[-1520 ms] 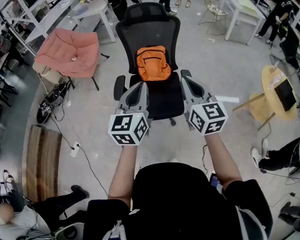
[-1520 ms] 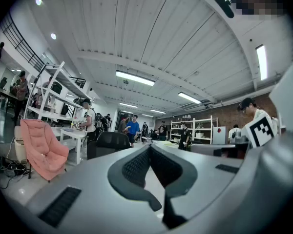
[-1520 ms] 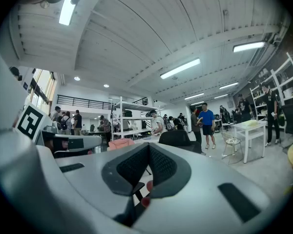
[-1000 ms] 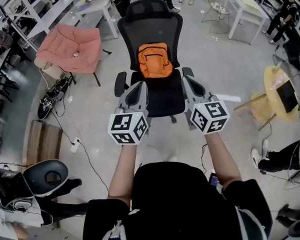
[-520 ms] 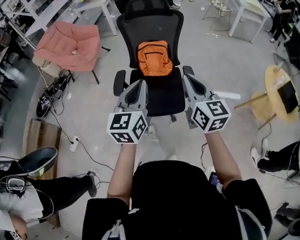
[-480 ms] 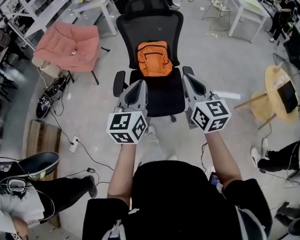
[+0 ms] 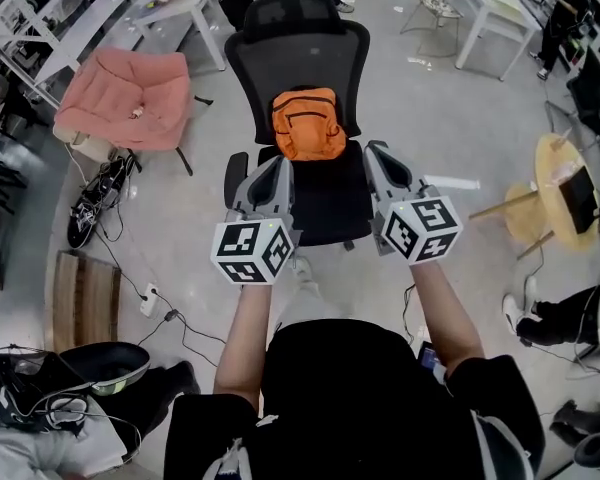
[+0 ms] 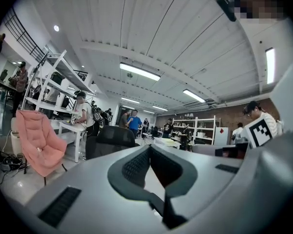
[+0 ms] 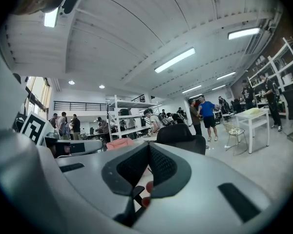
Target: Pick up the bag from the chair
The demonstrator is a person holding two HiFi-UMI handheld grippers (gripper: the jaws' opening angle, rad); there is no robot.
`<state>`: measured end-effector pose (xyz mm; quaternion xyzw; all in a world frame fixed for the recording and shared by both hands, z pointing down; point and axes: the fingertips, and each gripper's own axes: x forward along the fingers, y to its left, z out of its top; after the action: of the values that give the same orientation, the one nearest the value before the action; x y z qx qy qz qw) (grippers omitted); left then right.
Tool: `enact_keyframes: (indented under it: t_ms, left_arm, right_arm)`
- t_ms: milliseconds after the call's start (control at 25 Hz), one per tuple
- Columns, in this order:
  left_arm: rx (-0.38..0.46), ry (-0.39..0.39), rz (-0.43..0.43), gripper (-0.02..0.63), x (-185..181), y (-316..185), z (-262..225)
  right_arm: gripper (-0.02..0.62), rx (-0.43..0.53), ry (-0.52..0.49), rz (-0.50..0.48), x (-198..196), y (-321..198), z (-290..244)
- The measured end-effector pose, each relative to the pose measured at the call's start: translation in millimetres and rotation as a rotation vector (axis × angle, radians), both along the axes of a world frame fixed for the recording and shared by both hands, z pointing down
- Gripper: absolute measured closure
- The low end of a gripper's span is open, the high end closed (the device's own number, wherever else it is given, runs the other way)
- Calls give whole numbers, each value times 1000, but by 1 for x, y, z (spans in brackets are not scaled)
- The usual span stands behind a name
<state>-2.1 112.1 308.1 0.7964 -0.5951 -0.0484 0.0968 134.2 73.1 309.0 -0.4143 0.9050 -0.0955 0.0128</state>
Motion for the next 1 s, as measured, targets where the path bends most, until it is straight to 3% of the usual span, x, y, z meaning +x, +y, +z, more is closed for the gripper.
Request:
enact_keyframes:
  t_ms: [1000]
  left_arm:
    - [-68,27,108,595,-87,-170,13]
  right_arm:
    - [595,-47,77,67,-97,-158,8]
